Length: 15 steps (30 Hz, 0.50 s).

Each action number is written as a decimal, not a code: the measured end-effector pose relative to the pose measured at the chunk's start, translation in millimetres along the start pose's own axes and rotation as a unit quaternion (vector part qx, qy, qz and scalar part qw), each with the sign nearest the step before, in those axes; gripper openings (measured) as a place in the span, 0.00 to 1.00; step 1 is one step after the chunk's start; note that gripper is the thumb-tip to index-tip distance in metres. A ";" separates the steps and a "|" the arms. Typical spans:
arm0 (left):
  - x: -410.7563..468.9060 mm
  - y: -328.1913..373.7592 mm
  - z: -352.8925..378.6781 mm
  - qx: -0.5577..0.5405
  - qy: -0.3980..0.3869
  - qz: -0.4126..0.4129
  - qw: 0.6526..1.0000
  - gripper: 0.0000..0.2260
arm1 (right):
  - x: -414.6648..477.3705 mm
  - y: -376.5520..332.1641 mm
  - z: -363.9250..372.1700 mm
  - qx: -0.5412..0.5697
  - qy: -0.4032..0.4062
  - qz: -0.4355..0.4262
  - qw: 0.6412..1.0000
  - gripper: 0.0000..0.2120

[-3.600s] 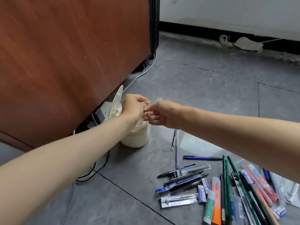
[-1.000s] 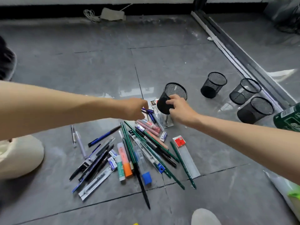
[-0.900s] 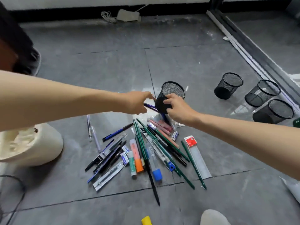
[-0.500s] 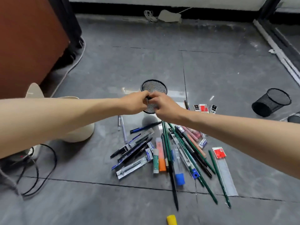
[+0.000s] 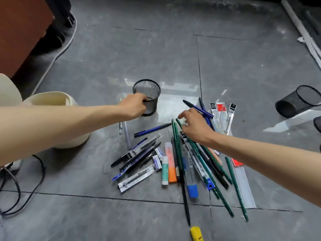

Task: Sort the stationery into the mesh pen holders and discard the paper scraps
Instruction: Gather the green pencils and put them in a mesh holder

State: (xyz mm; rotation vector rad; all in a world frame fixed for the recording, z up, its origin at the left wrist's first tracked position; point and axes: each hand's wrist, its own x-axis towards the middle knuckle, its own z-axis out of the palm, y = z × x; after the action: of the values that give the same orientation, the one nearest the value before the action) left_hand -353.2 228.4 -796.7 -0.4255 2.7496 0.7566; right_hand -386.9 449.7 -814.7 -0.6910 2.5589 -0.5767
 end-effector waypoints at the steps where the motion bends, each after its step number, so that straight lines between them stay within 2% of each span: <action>1: 0.7 -0.4 3.9 -0.004 0.001 0.003 1.000 0.19 | -4.1 8.9 2.9 -0.005 -0.004 0.011 1.000 0.16; 5: 1.5 -5.5 20.2 -0.042 0.051 0.022 0.998 0.24 | -20.7 31.4 10.5 -0.020 -0.005 0.034 0.999 0.10; 7: -8.1 -3.0 28.2 -0.014 0.096 0.066 0.993 0.23 | -29.4 37.2 13.1 -0.023 -0.005 0.037 0.999 0.07; 8: -14.8 1.0 31.9 0.010 0.101 0.098 0.990 0.21 | -33.2 39.9 14.5 -0.021 -0.008 0.039 0.999 0.09; 11: -32.6 13.4 48.1 0.096 0.023 0.216 0.972 0.15 | -44.6 46.3 19.1 -0.010 -0.033 0.071 0.997 0.14; 13: -35.0 15.7 63.2 0.178 -0.050 0.291 0.939 0.12 | -50.1 48.3 22.9 -0.017 -0.035 0.088 0.995 0.12; 15: -30.4 17.2 76.7 0.247 -0.082 0.363 0.895 0.14 | -54.1 49.9 24.0 -0.017 -0.017 0.093 0.995 0.08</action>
State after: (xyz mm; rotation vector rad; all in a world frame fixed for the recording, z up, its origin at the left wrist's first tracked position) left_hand -318.2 289.6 -842.9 0.7708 2.7610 0.1687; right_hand -350.9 512.1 -843.2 -0.4610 2.5712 -0.4574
